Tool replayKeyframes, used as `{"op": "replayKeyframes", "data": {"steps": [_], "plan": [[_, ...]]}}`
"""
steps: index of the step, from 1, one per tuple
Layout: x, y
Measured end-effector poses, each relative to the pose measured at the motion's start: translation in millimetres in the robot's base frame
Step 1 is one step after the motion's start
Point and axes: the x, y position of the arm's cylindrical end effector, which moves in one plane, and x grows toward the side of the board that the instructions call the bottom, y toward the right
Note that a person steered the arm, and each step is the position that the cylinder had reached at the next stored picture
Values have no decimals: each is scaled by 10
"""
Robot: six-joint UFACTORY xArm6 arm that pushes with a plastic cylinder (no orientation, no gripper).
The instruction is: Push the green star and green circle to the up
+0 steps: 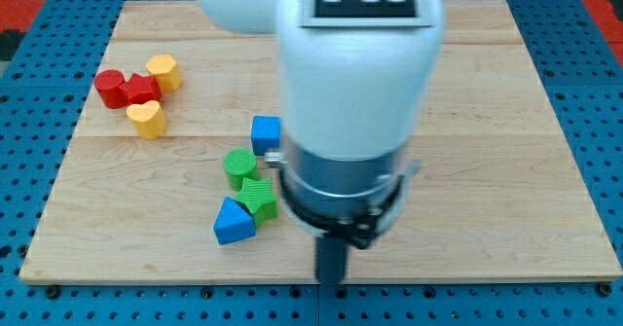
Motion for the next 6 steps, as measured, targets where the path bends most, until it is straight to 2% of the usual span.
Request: {"op": "replayKeyframes", "data": {"steps": [1,2,4,6], "plan": [[-121,-396],[58,-581],[-636,-494],[-1165,-769]]}}
